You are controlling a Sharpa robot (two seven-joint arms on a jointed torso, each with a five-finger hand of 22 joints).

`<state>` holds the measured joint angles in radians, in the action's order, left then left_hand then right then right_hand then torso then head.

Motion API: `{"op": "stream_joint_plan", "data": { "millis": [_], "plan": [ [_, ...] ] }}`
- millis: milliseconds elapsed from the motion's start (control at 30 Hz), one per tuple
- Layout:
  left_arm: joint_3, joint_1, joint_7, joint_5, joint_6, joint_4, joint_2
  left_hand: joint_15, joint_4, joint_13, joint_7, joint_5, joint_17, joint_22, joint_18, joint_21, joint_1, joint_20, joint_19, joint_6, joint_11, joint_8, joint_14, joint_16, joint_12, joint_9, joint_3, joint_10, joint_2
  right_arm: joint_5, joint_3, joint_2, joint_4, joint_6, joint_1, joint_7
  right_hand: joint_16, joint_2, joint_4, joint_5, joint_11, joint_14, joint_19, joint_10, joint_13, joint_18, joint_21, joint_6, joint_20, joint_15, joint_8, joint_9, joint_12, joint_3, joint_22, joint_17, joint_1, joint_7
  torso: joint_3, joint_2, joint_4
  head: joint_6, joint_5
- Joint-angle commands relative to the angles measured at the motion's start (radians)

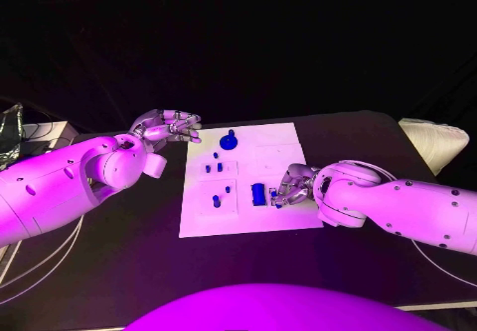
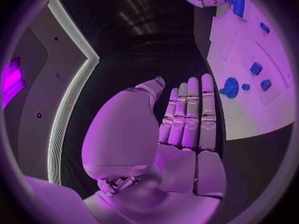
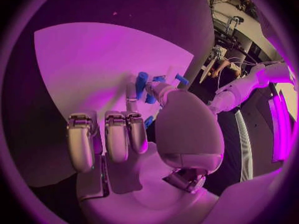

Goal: Assemble the parts on the task board

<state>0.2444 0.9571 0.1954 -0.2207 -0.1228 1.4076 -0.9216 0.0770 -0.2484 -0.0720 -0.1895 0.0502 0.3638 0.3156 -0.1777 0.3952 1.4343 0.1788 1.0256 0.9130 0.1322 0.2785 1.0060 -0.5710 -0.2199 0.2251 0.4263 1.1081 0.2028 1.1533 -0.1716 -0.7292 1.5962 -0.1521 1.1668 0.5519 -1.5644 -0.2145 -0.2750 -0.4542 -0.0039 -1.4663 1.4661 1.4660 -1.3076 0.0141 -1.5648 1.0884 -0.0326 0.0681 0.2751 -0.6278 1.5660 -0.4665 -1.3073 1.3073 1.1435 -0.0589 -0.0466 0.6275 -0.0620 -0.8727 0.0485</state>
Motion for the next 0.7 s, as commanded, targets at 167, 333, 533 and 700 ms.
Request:
{"op": "stream_joint_plan", "data": {
  "millis": [167,333,533,700],
  "plan": [
    [0.001,-0.001,0.005,-0.002,0.015,0.004,0.0,0.004,-0.008,0.001,-0.004,0.001,0.001,-0.001,-0.003,-0.005,-0.001,0.0,0.006,0.001,0.0,-0.004,-0.001,0.005,0.007,-0.002,0.001,0.007,-0.012,0.036,0.0,0.014,-0.021,-0.006,-0.003,-0.002,-0.006,-0.003,-0.002,0.007,-0.01,-0.105,0.105,0.105,-0.263,-0.014,-0.006,-0.001,0.003,0.009,-0.001,0.003,0.005,0.004,-0.263,0.263,-0.011,-0.002,0.0002,0.001,0.0015,0.0,0.0],
    [0.001,-0.001,0.005,-0.002,0.015,0.005,-0.001,0.004,-0.008,0.001,-0.004,0.001,0.001,-0.001,-0.003,-0.005,-0.001,0.0,0.006,0.001,0.0,-0.004,-0.001,0.005,0.007,-0.002,0.001,0.007,-0.012,0.044,0.0,0.019,-0.03,-0.016,-0.005,-0.002,-0.006,-0.003,-0.002,0.008,-0.01,-0.105,0.105,0.105,-0.263,-0.014,-0.006,-0.002,0.003,0.009,-0.001,0.003,0.005,0.004,-0.263,0.263,-0.012,-0.002,-0.0001,0.001,0.0008,0.0,0.001],
    [0.001,-0.001,0.004,-0.003,0.016,0.005,-0.002,0.004,-0.008,0.001,-0.004,0.001,0.001,-0.001,-0.003,-0.005,-0.001,0.0,0.006,0.001,0.0,-0.004,-0.001,0.005,0.007,-0.002,0.001,0.007,-0.012,0.048,0.0,0.023,-0.031,-0.026,-0.007,-0.003,-0.006,0.001,-0.004,0.011,-0.01,-0.105,0.105,0.105,-0.263,-0.014,-0.006,-0.001,0.003,0.009,0.0,0.003,0.005,0.003,-0.263,0.263,-0.016,-0.002,-0.0003,0.0,-0.0007,0.0,0.002],
    [0.001,-0.001,0.003,-0.004,0.017,0.005,-0.001,0.004,-0.01,0.001,-0.004,0.001,0.002,-0.002,-0.003,-0.006,-0.002,0.0,0.006,0.0,0.0,-0.004,-0.001,0.005,0.008,-0.002,0.0,0.007,-0.013,0.047,0.0,0.025,-0.031,-0.027,-0.008,-0.004,-0.006,0.001,-0.007,0.029,-0.009,-0.105,0.105,0.105,-0.263,-0.014,-0.006,-0.002,0.003,0.008,0.001,0.005,0.005,0.006,-0.263,0.263,-0.03,-0.003,-0.0002,-0.001,0.0003,0.0,0.002]
  ]
}}
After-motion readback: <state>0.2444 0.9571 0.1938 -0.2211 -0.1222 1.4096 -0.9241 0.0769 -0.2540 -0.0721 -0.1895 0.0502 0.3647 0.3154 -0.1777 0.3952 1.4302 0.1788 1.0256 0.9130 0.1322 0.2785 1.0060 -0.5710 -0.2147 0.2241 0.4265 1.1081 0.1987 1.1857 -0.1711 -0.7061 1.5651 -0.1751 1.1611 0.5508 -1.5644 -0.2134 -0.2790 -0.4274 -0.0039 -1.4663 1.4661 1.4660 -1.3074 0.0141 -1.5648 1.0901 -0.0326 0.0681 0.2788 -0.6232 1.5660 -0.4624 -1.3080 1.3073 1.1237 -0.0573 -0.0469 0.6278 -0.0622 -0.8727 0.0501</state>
